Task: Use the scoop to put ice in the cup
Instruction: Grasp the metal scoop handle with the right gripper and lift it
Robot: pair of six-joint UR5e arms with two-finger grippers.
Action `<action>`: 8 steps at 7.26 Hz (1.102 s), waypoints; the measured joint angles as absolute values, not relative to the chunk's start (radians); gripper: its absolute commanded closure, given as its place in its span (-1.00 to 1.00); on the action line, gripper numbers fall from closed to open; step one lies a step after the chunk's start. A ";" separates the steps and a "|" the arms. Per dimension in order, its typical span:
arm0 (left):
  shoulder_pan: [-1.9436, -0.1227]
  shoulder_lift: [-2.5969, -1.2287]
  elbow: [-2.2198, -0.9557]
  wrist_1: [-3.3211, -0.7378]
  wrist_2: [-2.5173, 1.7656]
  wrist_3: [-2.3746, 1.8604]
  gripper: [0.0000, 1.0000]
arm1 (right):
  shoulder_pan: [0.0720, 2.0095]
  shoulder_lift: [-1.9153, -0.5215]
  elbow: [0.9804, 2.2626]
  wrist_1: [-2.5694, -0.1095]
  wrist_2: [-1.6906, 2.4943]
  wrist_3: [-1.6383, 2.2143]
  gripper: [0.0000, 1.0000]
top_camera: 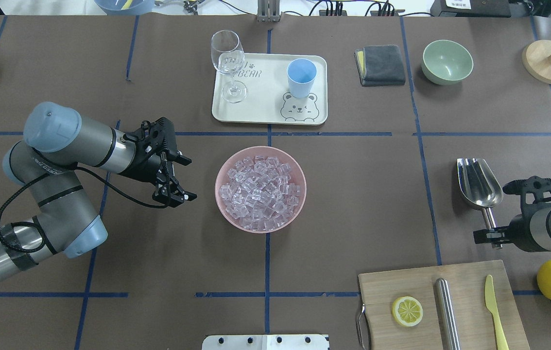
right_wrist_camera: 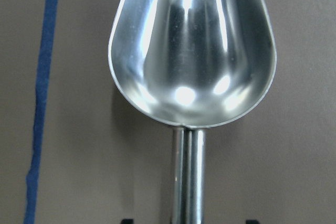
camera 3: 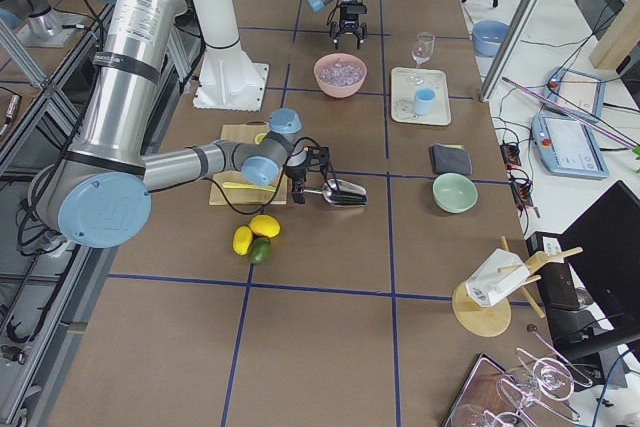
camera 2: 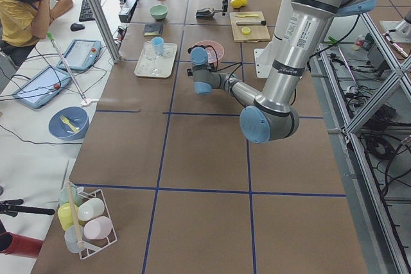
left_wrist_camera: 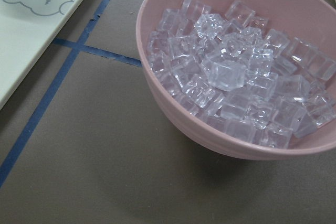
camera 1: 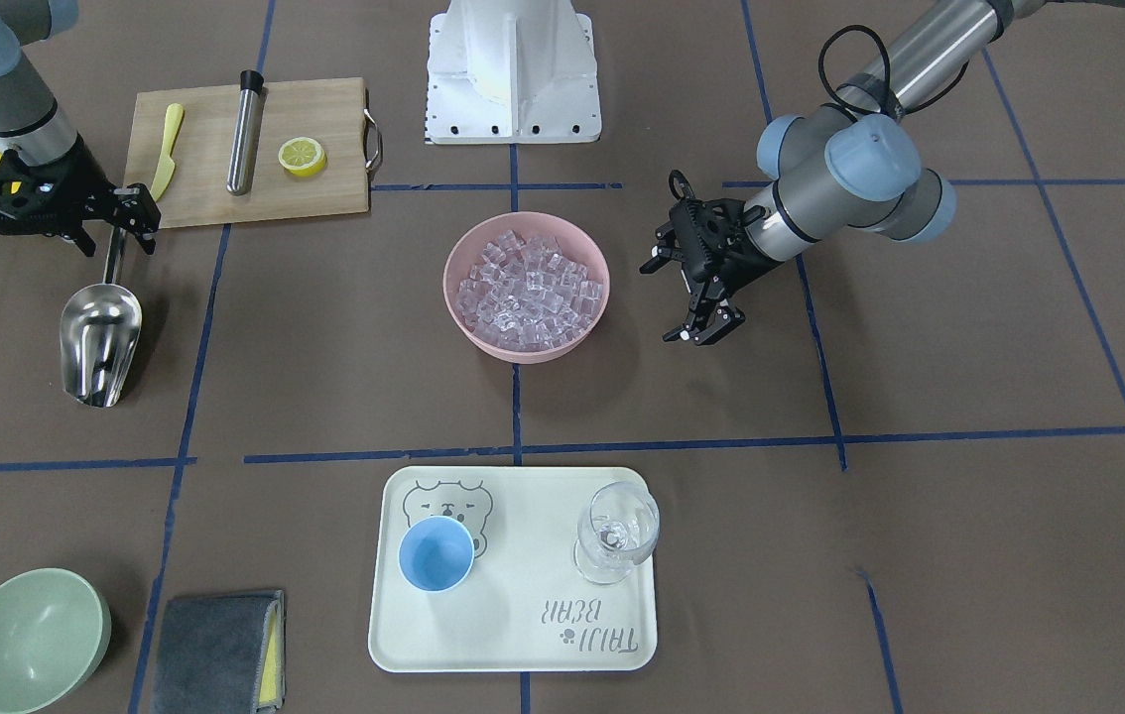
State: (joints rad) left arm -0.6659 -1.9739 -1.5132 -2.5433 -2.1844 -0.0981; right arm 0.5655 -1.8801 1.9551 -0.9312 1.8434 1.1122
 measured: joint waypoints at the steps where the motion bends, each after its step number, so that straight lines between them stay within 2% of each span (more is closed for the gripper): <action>1: -0.667 -1.973 -1.512 -2.543 -2.184 -0.098 -1.00 | 0.562 -1.880 1.953 -0.930 1.843 1.111 1.00; 4: -0.666 -1.969 -1.502 -2.544 -2.183 -0.097 -1.00 | 0.575 -1.892 2.029 -0.930 1.854 1.028 1.00; 6: -0.661 -1.975 -1.484 -2.546 -2.182 -0.094 -1.00 | 0.650 -1.894 2.107 -0.939 1.883 0.781 1.00; 8: -0.650 -1.984 -1.476 -2.546 -2.180 -0.094 -1.00 | 0.737 -1.840 2.129 -0.956 2.003 0.533 1.00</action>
State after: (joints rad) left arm -0.6502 -1.9838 -1.4756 -2.5463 -2.1797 -0.0939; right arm 0.7366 -1.8402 2.1293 -0.9563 2.0029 0.5327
